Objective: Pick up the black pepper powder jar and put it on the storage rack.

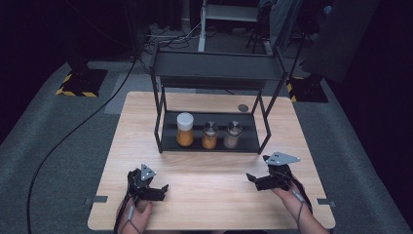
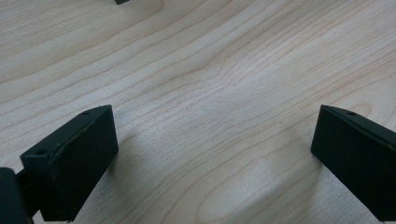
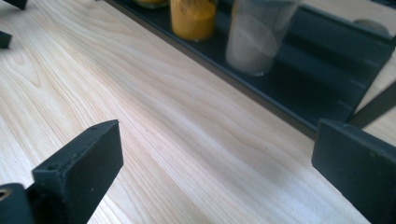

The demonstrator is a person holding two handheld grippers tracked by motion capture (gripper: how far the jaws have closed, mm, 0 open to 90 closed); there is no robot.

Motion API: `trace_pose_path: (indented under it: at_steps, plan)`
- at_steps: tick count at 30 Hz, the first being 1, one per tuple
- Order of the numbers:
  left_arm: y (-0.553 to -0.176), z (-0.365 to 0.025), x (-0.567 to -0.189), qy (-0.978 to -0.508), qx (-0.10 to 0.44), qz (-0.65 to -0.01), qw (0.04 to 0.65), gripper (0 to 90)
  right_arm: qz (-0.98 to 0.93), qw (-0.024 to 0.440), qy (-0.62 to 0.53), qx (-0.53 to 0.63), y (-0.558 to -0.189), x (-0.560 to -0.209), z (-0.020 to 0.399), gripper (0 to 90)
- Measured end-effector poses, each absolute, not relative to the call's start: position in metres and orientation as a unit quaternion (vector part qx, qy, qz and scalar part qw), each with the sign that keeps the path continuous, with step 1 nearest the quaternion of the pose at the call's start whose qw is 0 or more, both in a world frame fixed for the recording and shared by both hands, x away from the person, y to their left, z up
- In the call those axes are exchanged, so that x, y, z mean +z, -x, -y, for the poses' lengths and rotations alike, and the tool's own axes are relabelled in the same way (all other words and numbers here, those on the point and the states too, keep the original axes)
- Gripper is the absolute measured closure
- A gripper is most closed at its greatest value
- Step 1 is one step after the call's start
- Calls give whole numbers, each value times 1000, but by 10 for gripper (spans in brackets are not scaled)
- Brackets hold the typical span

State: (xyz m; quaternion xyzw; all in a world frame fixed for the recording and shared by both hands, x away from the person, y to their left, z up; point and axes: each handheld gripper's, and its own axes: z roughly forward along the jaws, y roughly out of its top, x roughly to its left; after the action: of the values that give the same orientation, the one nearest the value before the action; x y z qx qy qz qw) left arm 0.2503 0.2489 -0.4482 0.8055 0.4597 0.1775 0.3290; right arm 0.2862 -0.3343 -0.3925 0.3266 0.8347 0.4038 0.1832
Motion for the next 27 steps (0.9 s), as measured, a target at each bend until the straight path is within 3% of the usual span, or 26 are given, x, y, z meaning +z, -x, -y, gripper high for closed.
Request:
trace_pose_path:
  at_steps: [27]
  plan:
    - [-250, -249, -448, -806, 178, -460, 329, 7, -836, 171, -376, 360, -287, -440, 378, 11]
